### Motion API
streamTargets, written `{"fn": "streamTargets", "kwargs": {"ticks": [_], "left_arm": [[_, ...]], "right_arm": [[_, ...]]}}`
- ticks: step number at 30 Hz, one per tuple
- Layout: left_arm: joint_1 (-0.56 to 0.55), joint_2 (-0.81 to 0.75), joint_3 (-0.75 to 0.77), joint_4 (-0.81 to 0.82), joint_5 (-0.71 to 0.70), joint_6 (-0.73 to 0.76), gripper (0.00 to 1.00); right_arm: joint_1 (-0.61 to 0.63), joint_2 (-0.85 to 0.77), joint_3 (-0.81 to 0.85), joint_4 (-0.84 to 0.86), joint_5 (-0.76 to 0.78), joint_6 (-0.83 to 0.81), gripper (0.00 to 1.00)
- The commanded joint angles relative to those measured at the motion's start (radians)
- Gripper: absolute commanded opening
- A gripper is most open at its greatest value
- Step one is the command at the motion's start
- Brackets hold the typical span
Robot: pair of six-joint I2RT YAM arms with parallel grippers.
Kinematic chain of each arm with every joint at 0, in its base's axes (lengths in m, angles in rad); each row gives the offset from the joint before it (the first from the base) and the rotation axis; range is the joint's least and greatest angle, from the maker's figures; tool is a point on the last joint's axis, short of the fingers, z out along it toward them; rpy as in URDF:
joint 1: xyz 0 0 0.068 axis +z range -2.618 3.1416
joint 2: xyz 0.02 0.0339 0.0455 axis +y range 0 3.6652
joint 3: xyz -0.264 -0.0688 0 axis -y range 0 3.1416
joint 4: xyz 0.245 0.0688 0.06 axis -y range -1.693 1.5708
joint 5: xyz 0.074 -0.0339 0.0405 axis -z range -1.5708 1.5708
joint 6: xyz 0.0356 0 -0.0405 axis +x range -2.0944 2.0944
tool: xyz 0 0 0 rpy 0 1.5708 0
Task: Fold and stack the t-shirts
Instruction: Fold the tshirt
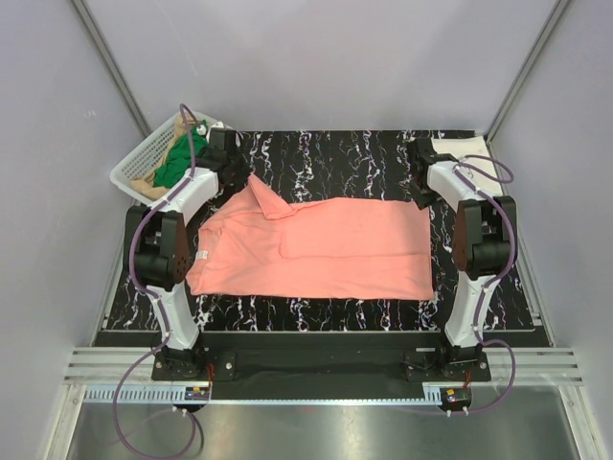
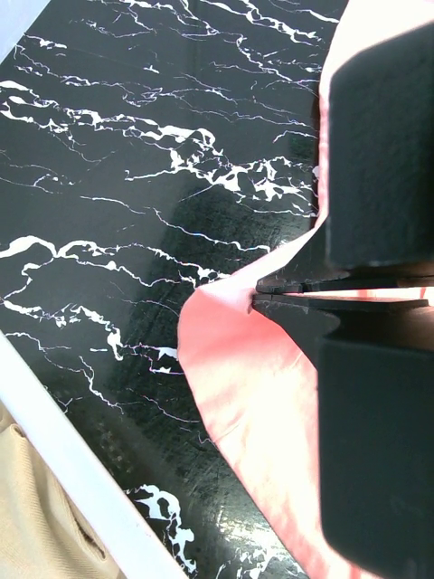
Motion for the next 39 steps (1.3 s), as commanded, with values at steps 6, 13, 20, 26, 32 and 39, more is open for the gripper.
{"fn": "streamTargets", "kwargs": {"ticks": [6,13,20,26,32,39], "left_arm": [[-0.001,-0.061,-0.002,0.052,0.015,0.003,0.0],[-0.001,-0.066,-0.009,0.058,0.019,0.002,0.0],[-0.001,-0.063,-0.028,0.069,0.025,-0.004,0.0],[-0.001,-0.073,-0.051,0.083,0.025,-0.01,0.0],[-0.001,-0.084,-0.058,0.086,0.022,-0.007,0.0],[-0.001,-0.09,-0.061,0.086,0.016,-0.01,0.0]], "right_arm": [[-0.024,0.051,0.085,-0.043,0.093,0.079,0.45],[-0.03,0.11,0.133,-0.054,0.068,0.069,0.44],[-0.03,0.165,0.177,-0.066,0.076,0.074,0.43],[-0.03,0.2,0.218,-0.103,0.091,0.096,0.43],[-0.032,0.237,0.269,-0.17,0.11,0.111,0.42],[-0.032,0.252,0.28,-0.197,0.107,0.115,0.39]]}}
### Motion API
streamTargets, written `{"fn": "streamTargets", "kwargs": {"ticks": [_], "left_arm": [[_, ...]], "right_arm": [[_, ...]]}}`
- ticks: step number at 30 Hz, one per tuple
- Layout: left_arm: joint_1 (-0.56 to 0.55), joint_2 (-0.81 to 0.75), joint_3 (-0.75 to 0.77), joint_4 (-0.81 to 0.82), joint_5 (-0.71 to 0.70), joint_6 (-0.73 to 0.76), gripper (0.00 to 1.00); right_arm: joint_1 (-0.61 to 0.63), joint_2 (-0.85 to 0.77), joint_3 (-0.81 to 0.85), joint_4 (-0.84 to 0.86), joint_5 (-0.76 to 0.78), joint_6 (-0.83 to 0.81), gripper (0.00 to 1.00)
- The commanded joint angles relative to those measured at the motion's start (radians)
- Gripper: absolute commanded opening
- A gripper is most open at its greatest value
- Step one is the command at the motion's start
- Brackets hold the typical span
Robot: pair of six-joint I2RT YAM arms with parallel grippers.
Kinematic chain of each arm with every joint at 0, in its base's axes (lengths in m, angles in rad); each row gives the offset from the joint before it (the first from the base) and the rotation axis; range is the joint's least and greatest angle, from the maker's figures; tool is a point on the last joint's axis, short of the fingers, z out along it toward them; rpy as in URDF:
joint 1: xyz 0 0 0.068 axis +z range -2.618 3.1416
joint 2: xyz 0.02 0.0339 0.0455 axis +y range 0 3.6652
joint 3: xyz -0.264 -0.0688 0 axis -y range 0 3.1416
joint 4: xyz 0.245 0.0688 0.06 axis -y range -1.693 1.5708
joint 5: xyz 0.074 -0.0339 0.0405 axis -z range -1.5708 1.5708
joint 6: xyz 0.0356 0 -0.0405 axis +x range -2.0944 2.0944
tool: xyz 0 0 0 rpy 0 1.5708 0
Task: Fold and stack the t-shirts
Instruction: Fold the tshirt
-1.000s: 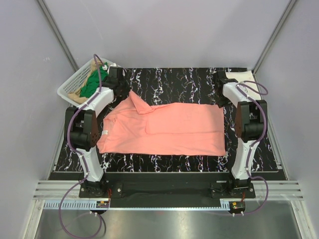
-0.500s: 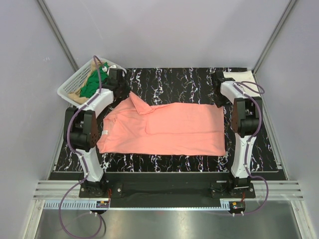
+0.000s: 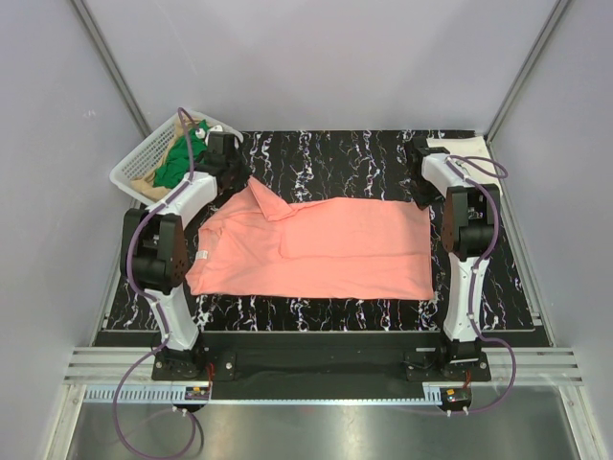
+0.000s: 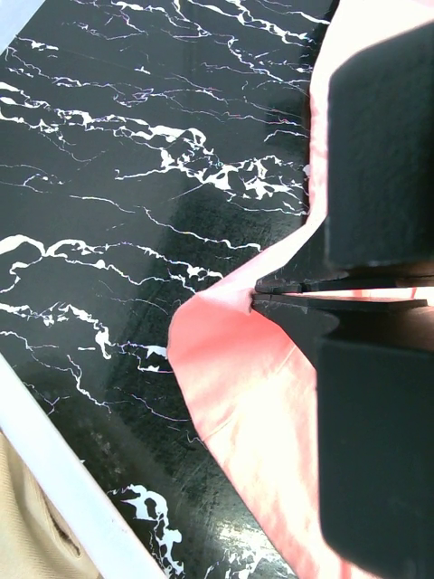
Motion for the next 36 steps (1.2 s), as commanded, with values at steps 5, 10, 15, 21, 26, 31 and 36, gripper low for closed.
{"fn": "streamTargets", "kwargs": {"ticks": [5,10,15,21,26,31,36], "left_arm": [[-0.001,-0.061,0.002,0.049,0.007,-0.002,0.0],[0.004,-0.072,0.008,0.045,-0.004,0.007,0.0],[0.016,-0.087,0.024,0.013,-0.007,0.013,0.0],[0.019,-0.116,0.035,-0.047,-0.014,0.041,0.0],[0.036,-0.167,0.002,-0.082,-0.001,0.057,0.0],[0.056,-0.193,-0.008,-0.124,0.029,0.067,0.0],[0.058,-0.225,-0.006,-0.17,0.009,0.1,0.0]], "right_arm": [[-0.004,0.026,0.041,-0.042,0.06,0.029,0.33],[-0.004,0.014,0.06,-0.039,0.075,-0.008,0.13],[-0.004,-0.04,0.051,0.029,0.065,-0.132,0.0],[-0.005,-0.127,-0.032,0.141,-0.007,-0.236,0.0],[-0.004,-0.213,-0.133,0.214,-0.03,-0.296,0.0],[-0.004,-0.277,-0.207,0.267,-0.061,-0.371,0.0],[-0.004,-0.333,-0.288,0.33,-0.095,-0.42,0.0]]}}
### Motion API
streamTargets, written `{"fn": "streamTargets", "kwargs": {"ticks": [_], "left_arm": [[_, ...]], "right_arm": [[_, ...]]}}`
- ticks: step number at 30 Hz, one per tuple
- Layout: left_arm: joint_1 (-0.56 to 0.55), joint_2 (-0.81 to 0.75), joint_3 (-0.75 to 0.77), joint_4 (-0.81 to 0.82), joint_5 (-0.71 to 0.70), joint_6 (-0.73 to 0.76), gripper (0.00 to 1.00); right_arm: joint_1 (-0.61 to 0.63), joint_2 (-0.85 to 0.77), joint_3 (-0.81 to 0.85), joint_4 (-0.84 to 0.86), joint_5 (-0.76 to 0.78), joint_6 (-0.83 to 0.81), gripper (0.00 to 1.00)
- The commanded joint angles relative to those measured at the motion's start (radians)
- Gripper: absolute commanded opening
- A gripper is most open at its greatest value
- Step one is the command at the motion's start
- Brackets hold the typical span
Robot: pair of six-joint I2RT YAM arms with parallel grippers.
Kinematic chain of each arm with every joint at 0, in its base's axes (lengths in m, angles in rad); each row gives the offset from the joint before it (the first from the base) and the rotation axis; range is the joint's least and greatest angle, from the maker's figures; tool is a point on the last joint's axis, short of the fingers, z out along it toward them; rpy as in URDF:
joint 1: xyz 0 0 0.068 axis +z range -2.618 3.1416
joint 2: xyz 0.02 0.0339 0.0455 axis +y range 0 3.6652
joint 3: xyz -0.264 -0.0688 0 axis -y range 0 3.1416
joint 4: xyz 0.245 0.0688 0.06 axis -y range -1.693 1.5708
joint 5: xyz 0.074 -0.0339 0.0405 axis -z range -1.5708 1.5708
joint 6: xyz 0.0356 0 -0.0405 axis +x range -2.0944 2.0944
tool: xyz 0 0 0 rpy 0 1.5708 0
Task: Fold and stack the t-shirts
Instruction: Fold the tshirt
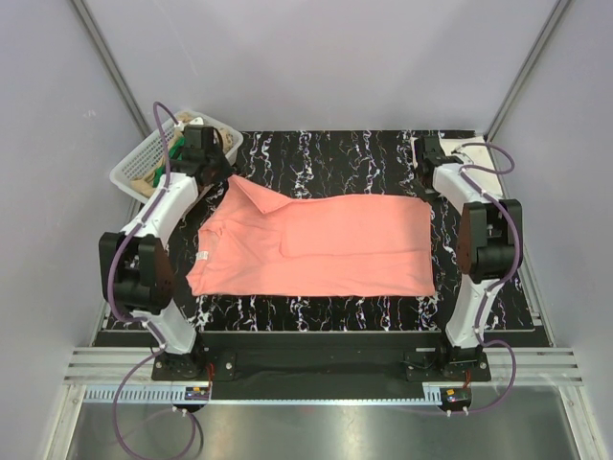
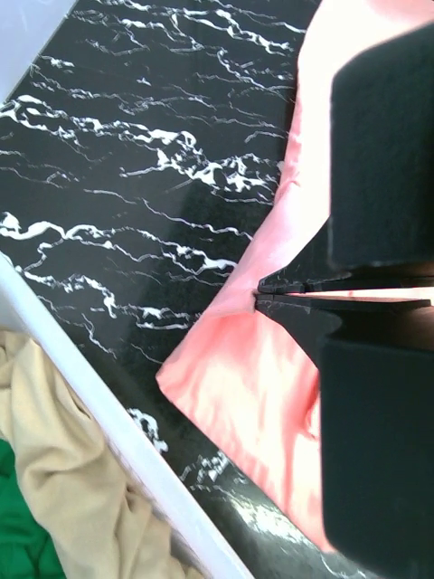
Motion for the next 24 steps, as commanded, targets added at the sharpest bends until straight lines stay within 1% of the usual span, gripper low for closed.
{"fn": "streamTargets", "kwargs": {"ticks": [1,5,10,12,18,24], "left_arm": [[0.002,-0.069,-0.011,-0.036,-0.009,0.045,0.0],[0.005,-0.101,-0.029,-0.048,-0.032,0.067,0.0],[0.007,-0.124,-0.034,-0.071,-0.02,0.074,0.0],[0.008,-0.132,-0.035,-0.08,-0.009,0.082,0.0],[0.013,-0.153,-0.037,-0.152,0.098,0.094,0.0],[0.013,-0.227,-0.107,-0.166,0.092,0.094,0.0]], "right_arm": [[-0.004,-0.071,-0.043,0.07,-0.025,-0.067,0.0],[-0.004,-0.108,-0.106,0.106,-0.034,-0.09,0.0],[-0.004,-0.154,-0.152,0.143,-0.06,-0.138,0.0],[-0.004,-0.18,-0.173,0.149,-0.058,-0.15,0.0],[-0.004,-0.249,-0.246,0.172,-0.094,-0.19,0.0],[-0.004,-0.298,-0.347,0.232,-0.141,-0.244,0.0]]}}
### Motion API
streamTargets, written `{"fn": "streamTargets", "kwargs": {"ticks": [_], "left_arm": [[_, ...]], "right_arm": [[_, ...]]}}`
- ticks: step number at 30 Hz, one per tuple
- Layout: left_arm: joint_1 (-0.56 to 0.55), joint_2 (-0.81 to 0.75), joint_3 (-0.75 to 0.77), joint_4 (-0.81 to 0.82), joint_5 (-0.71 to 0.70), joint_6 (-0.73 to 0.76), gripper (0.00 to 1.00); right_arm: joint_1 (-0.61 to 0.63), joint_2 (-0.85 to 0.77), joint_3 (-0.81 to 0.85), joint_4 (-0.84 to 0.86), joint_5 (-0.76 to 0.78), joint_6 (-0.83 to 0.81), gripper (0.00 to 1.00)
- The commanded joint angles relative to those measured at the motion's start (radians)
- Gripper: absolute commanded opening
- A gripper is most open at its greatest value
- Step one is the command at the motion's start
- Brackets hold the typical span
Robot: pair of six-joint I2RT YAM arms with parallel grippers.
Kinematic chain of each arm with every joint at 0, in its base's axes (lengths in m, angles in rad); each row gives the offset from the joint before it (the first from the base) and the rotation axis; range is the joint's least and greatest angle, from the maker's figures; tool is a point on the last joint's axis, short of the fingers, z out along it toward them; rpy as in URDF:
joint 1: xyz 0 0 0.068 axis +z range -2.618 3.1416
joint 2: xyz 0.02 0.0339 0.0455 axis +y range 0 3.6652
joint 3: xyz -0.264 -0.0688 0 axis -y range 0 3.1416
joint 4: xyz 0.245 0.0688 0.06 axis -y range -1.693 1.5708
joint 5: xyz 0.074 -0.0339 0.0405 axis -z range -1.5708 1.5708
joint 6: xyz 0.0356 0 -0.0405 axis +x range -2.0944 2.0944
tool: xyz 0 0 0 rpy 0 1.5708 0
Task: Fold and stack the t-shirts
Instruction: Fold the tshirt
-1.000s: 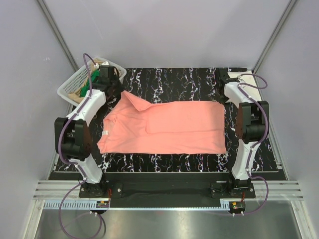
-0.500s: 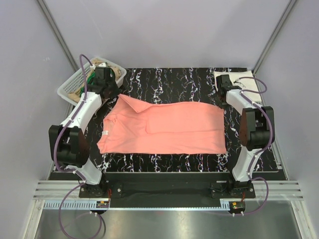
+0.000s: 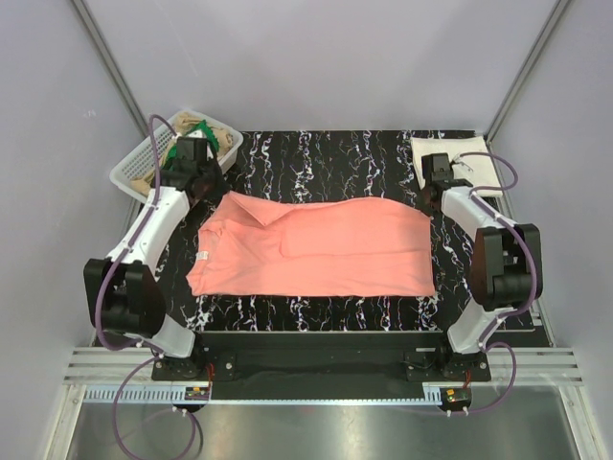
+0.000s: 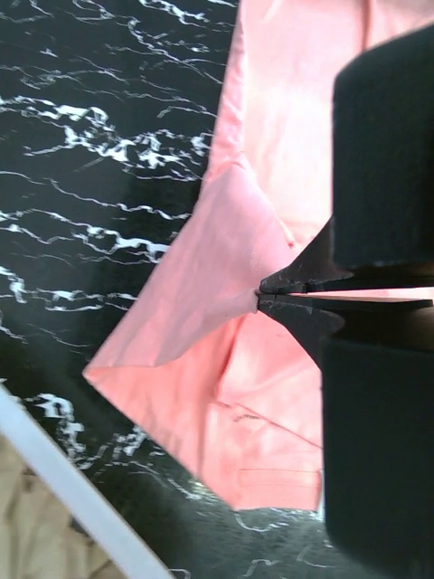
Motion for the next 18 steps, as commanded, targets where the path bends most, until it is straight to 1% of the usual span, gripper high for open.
{"fn": "streamTargets", "kwargs": {"ticks": [1,7,12,18], "left_arm": [[0.008,-0.083,-0.036,-0.01,0.035,0.02,0.0],[0.017,-0.128,-0.075,-0.036,0.026,0.042,0.0],[0.029,-0.151,-0.099,-0.056,0.019,0.069,0.0],[0.046,-0.166,-0.188,-0.059,0.033,0.079,0.0]], "right_arm": [[-0.003,-0.053,-0.045,0.048,-0.028,-0.05,0.0],[-0.003,-0.091,-0.107,0.051,0.008,-0.056,0.0],[-0.003,-0.111,-0.139,0.055,0.003,-0.062,0.0],[-0.003,-0.157,-0.191,0.055,-0.014,-0.065,0.0]]}}
